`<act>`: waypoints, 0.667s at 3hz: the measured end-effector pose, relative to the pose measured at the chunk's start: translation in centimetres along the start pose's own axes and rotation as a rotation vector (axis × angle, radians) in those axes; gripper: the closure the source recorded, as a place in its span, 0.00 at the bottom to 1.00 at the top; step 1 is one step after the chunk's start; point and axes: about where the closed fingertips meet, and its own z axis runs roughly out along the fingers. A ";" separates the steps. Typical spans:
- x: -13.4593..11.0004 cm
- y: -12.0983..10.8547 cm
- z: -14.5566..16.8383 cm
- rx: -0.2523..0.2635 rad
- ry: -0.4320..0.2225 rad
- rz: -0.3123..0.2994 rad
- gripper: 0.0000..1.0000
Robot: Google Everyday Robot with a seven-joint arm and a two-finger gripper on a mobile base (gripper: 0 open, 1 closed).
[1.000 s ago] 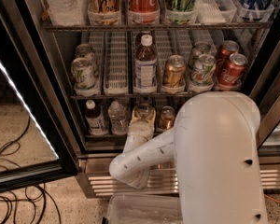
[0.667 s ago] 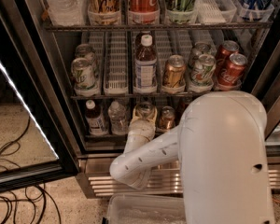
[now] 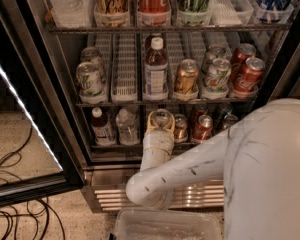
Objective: Pick redbull can from bottom shelf of fridge
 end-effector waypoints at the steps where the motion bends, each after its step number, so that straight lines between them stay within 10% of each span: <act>1: -0.7 -1.9 -1.7 -0.099 0.029 0.078 1.00; 2: -0.7 -3.7 -2.0 -0.204 0.059 0.175 1.00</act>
Offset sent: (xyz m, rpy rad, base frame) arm -0.0350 -0.0583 -0.0049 0.2581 0.0185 0.3720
